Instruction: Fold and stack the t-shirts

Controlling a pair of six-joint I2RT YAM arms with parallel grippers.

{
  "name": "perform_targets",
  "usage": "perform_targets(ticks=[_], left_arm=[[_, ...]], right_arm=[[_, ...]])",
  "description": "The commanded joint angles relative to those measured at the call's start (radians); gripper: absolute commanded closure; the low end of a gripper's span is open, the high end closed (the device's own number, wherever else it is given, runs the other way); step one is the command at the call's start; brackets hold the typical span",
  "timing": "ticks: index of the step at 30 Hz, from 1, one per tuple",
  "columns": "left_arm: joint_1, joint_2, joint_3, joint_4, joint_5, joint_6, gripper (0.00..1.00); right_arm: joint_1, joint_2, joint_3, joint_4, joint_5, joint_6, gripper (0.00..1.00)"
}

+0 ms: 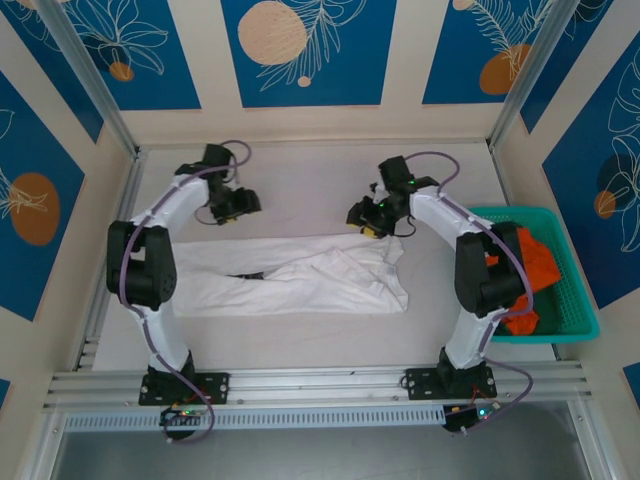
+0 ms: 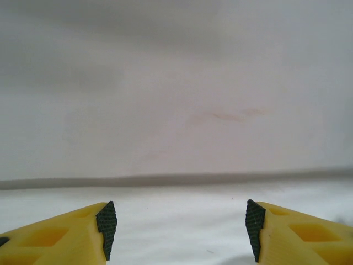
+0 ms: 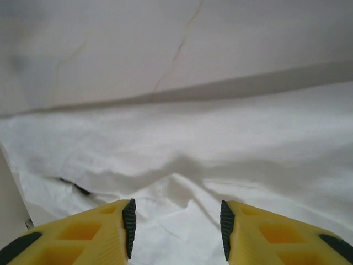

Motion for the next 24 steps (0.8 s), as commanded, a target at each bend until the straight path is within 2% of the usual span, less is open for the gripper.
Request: perform_targets(ticks=[1,6,9,14,24], left_arm=[[-0.073,0.077,0.033,-0.032,0.096,0.011,0.35],[-0.116,0.161,0.055,-0.037,0.108,-0.002,0.35],[-0.118,0.196,0.067,-0.061,0.064,0.015,0.35],[-0.116,0.235,0.068,-0.077,0.018,0.037,0.34],[-0.118,0.256,0.072,-0.083,0.009,0.032,0.32]], right_arm=[[0.042,0.083,0.078,-0.06,-0.019,-0.052,0.51],[0.089,0.218,0.231,-0.15,0.027,-0.11,0.5],[0.102,0.267,0.275,-0.175,0.046,-0.125,0.5],[0.124,0.288,0.281,-0.188,0.054,-0.15,0.54],[0.149,0.26,0.233,-0.206,0.053,-0.176,0.64]])
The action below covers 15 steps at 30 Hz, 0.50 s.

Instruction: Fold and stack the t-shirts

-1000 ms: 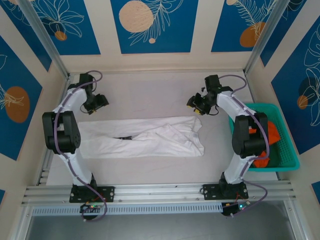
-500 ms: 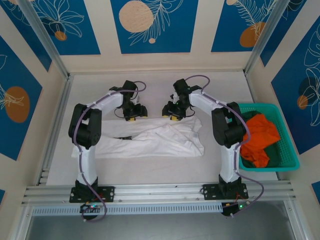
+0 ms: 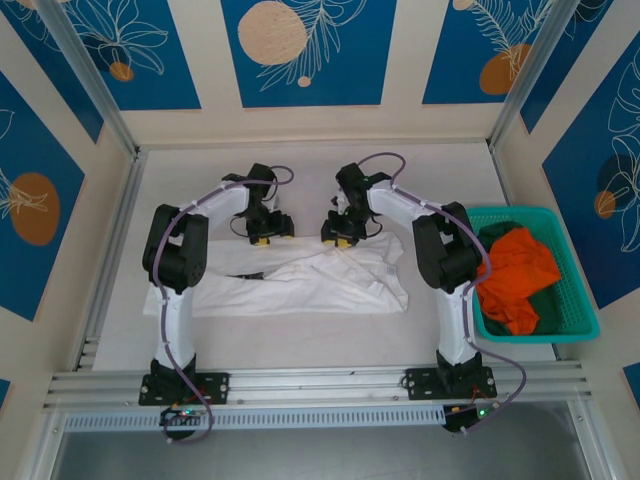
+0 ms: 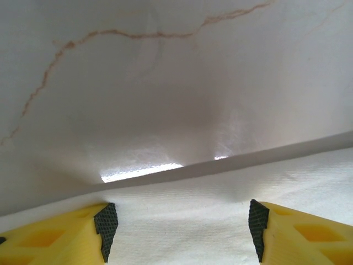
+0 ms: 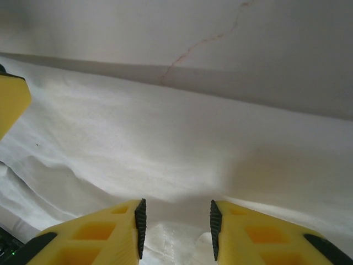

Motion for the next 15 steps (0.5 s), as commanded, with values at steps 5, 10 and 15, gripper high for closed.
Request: perform_targets(ticks=[5,10,15], left_arm=[[0.004,0.044,0.027,-0.048,-0.043,0.021,0.32],[0.006,0.042,0.032,-0.055,-0.059,0.024,0.32],[0.006,0.032,0.024,-0.05,-0.076,0.024,0.32]], right_arm=[[0.011,-0.024,-0.028,-0.042,0.006,-0.024,0.8],[0.018,-0.052,-0.038,-0.064,0.008,-0.017,0.91],[0.046,-0.086,-0.06,-0.098,0.006,0.019,0.96]])
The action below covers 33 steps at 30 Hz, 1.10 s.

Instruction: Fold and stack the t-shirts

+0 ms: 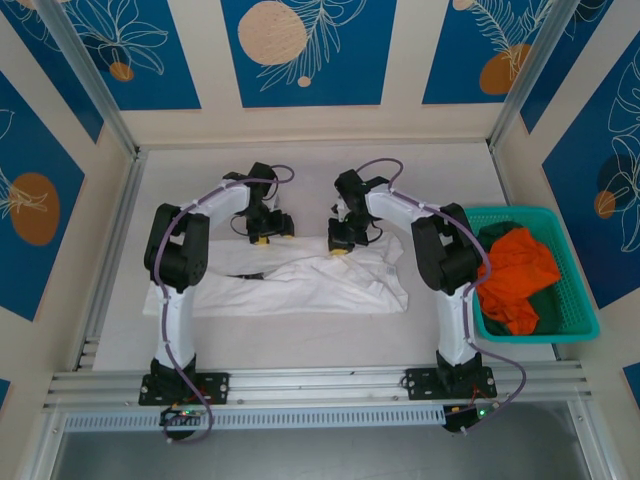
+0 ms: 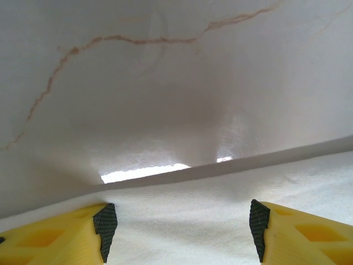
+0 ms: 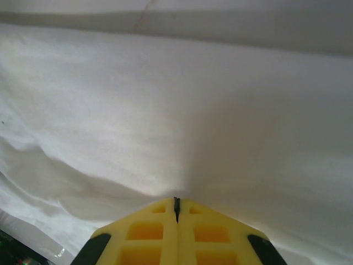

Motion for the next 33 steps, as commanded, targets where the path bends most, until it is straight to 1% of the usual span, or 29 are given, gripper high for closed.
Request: perform_targets(ticks=[1,5,8,11,15,17,19,21,23,26,28,31,33], left_arm=[[0.006,0.017,0.001,-0.029,-0.066,0.02,0.32],[0.007,0.02,0.002,-0.028,-0.067,0.017,0.32],[0.007,0.022,0.001,-0.028,-0.068,0.016,0.32],[0.007,0.023,0.001,-0.025,-0.063,0.013,0.31],[0.007,0.021,0.005,-0.025,-0.063,0.012,0.32],[0.007,0.019,0.005,-0.026,-0.066,0.013,0.31],[0.007,0.018,0.005,-0.023,-0.064,0.012,0.31],[0.007,0.02,0.005,-0.023,-0.063,0.011,0.31],[0.006,0.02,0.004,-0.022,-0.059,0.009,0.31],[0.006,0.016,0.008,-0.022,-0.055,0.01,0.31],[0.004,0.007,0.012,-0.026,-0.053,0.008,0.31],[0.002,-0.027,0.018,-0.027,-0.062,0.006,0.3],[0.001,-0.058,0.025,-0.031,-0.078,0.003,0.29]], right_arm=[[0.031,-0.071,-0.018,-0.062,-0.011,0.031,0.96],[0.053,-0.096,-0.03,-0.106,-0.01,0.094,0.97],[0.078,-0.108,-0.049,-0.131,-0.032,0.14,0.97],[0.118,-0.107,-0.067,-0.147,-0.045,0.197,0.98],[0.181,-0.087,-0.078,-0.148,-0.1,0.253,0.95],[0.207,-0.081,-0.07,-0.148,-0.114,0.262,0.9],[0.235,-0.076,-0.055,-0.157,-0.118,0.258,0.78],[0.261,-0.066,-0.039,-0.181,-0.125,0.239,0.77],[0.275,-0.073,-0.047,-0.193,-0.131,0.23,0.72],[0.269,-0.127,-0.083,-0.187,-0.132,0.213,0.67],[0.245,-0.179,-0.111,-0.172,-0.123,0.21,0.65],[0.176,-0.259,-0.166,-0.13,-0.111,0.235,0.64],[0.114,-0.304,-0.2,-0.108,-0.079,0.267,0.63]])
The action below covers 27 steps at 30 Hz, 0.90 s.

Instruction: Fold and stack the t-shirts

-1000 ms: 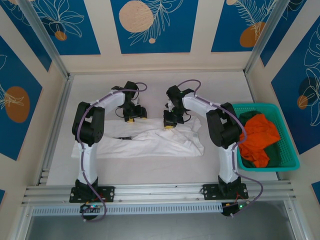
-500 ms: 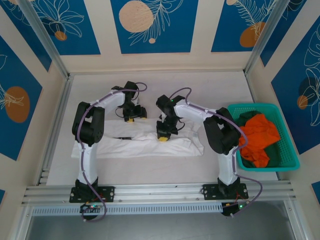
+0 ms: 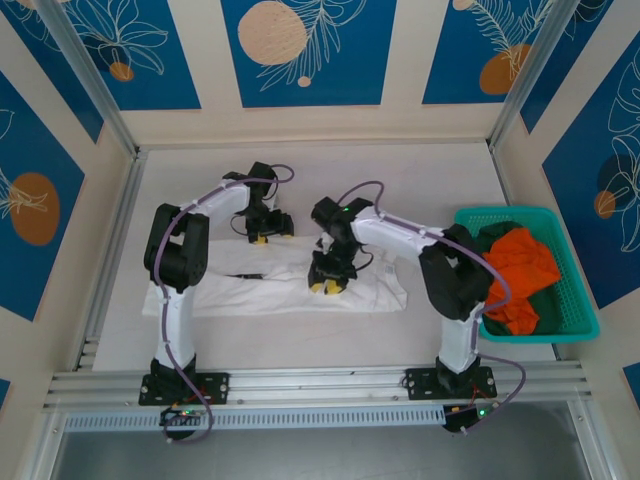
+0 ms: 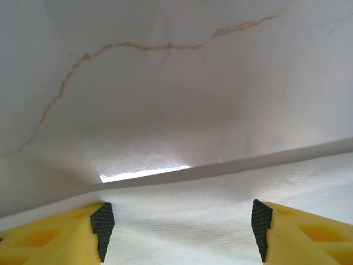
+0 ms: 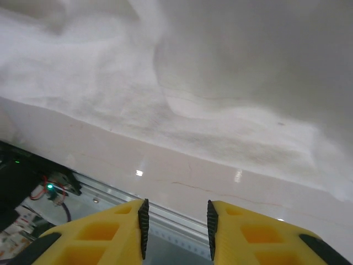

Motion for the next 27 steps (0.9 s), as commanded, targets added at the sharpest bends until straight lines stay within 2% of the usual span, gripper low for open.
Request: perform_targets(ticks=[1,6,10,16,18,22,24,27], left_arm=[[0.001,-0.071,0.025,-0.029,-0.066,0.003,0.28],[-0.002,-0.171,-0.001,-0.029,-0.159,-0.003,0.24],[-0.001,-0.296,-0.105,-0.026,-0.227,0.018,0.23],[-0.002,-0.464,-0.311,-0.073,-0.158,0.066,0.26],[-0.002,-0.521,-0.395,-0.089,-0.143,0.068,0.27],[-0.001,-0.611,-0.537,-0.092,-0.123,0.038,0.27],[-0.002,-0.643,-0.6,-0.087,-0.096,0.011,0.27],[-0.002,-0.67,-0.643,-0.101,-0.111,0.005,0.27]], right_arm=[[-0.097,-0.098,-0.041,0.021,0.052,0.061,0.63],[-0.255,-0.08,-0.058,0.046,0.172,0.205,0.63],[-0.289,0.016,0.0,0.077,0.225,0.254,0.66],[-0.299,0.239,0.163,0.048,0.287,0.33,0.69],[-0.308,0.29,0.213,0.038,0.34,0.386,0.69],[-0.335,0.373,0.301,0.07,0.369,0.471,0.68],[-0.342,0.449,0.42,0.063,0.373,0.471,0.68],[-0.35,0.581,0.631,0.027,0.388,0.472,0.66]])
